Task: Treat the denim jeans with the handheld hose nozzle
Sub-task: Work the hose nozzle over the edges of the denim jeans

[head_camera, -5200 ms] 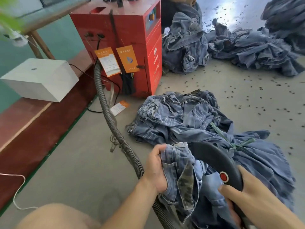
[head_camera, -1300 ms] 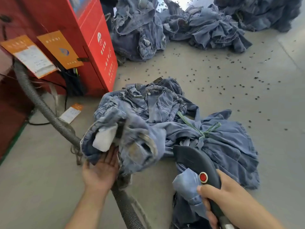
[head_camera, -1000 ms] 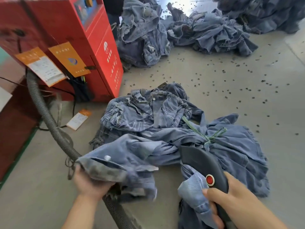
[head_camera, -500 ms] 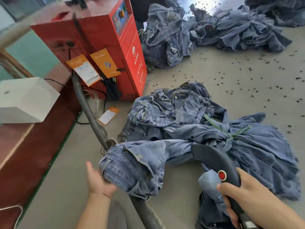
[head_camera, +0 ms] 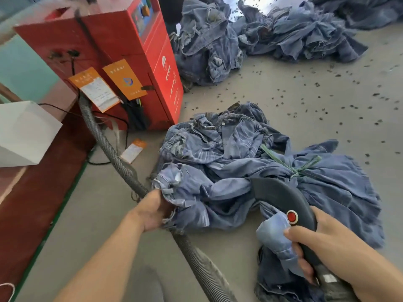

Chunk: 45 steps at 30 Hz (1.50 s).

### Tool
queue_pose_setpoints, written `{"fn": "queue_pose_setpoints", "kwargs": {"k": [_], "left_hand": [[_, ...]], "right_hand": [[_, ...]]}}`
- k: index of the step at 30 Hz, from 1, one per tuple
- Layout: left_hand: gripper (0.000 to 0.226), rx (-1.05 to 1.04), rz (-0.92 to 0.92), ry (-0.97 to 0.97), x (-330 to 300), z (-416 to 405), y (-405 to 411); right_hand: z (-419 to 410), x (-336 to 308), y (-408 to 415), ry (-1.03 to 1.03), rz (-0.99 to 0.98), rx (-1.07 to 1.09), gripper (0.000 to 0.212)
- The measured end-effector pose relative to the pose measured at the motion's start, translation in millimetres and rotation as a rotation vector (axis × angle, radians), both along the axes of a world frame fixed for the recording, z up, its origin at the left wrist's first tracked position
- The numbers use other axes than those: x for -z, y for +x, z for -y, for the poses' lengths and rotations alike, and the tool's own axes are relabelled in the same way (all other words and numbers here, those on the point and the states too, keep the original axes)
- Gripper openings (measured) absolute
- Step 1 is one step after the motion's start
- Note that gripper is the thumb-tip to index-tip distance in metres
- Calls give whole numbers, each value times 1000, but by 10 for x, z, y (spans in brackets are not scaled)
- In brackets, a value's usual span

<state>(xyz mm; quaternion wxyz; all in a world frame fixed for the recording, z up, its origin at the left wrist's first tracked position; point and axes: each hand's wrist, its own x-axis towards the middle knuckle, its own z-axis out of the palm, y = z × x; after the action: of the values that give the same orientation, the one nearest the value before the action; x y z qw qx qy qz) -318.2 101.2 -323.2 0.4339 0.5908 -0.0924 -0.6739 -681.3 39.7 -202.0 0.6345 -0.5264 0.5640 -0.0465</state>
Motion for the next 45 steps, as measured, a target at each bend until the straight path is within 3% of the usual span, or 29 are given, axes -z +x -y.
{"fn": "queue_pose_setpoints", "kwargs": {"k": [4, 9, 13, 19, 23, 26, 32, 35, 37, 39, 45], "left_hand": [[82, -81, -310, -273, -125, 64, 417], [79, -49, -563, -296, -95, -5, 308], [84, -184, -524, -340, -79, -111, 66], [106, -49, -554, -432, -366, -243, -317], [92, -87, -431, -308, -389, -321, -485], [71, -168, -411, -344, -402, -441, -540], [91, -168, -245, -339, -460, -561, -546], [63, -213, -171, -278, -446, -562, -574], [55, -218, -260, -313, -516, -589, -563], [53, -223, -301, -347, -566, -596, -551], [56, -239, -182, -350, -613, -510, -636]], "right_hand": [[64, 21, -10, 39, -21, -36, 27], [82, 3, 128, 28, -57, -66, 32], [0, -43, 363, -132, -112, -155, 29], [-234, -142, 688, -286, -75, -319, 24], [-461, -182, 881, -336, -24, -451, 23], [-458, -132, 938, -294, 11, -391, 19], [-479, -199, 688, -280, -13, -187, 20], [-467, -240, 578, -222, -8, -121, 22], [-425, -246, 524, -167, 0, -97, 24], [-429, -265, 505, -153, 9, -159, 25], [-607, -299, 640, -341, -43, -453, 23]]}}
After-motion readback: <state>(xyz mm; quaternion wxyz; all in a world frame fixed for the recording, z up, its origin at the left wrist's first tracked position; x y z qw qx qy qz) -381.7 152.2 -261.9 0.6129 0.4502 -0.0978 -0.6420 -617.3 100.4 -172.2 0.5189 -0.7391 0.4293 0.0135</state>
